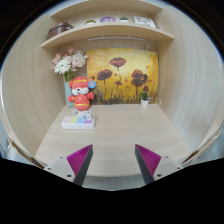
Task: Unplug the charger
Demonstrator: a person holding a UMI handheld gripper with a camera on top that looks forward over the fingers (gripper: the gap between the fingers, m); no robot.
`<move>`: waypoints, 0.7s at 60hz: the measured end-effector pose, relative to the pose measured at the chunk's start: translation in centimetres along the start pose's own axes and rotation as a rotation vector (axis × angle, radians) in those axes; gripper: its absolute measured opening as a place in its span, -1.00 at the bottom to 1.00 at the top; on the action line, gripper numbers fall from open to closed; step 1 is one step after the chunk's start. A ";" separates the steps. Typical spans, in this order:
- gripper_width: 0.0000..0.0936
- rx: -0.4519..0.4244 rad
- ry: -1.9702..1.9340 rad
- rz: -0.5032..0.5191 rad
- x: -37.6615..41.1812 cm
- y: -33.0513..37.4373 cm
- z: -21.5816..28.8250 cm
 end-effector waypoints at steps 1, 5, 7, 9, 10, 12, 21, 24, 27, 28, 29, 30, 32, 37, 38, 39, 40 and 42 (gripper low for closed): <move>0.83 0.008 0.008 0.015 0.4 0.1 0.2; 0.83 0.000 0.022 0.056 3.7 -3.0 0.1; 0.83 -0.007 0.029 0.069 5.6 -4.6 0.3; 0.84 -0.005 0.034 0.092 6.9 -5.8 0.9; 0.85 -0.023 0.029 0.076 8.7 -7.3 0.8; 0.85 -0.033 0.035 0.081 10.1 -9.3 1.2; 0.84 -0.060 0.039 0.028 12.6 -17.4 3.5; 0.81 -0.077 0.039 -0.008 12.6 -19.8 4.3; 0.69 -0.084 0.042 -0.042 12.4 -22.0 4.6; 0.65 -0.082 0.044 -0.051 12.3 -22.7 4.5; 0.61 -0.076 0.047 -0.051 12.0 -23.2 4.4; 0.56 -0.075 0.050 -0.051 11.9 -23.7 4.4; 0.38 -0.072 0.051 -0.057 11.8 -24.8 4.1; -0.15 -0.069 0.080 -0.052 12.0 -26.5 3.6; -0.30 -0.080 0.079 -0.045 12.4 -26.9 3.6; -0.31 -0.074 0.080 -0.040 12.4 -26.7 3.5; -0.31 -0.085 0.080 -0.045 12.3 -26.7 3.6; -0.37 -0.083 0.066 -0.049 12.3 -26.6 3.4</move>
Point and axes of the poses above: the point between the fingertips, and its own axes, seen from behind it with the camera up: x to the left, z up, y backward, against the way the camera looks, the point moved 1 cm from there along y, backward, against the way the camera looks, and after that the axes turned 7 degrees about -x, right-handed, at the moved point
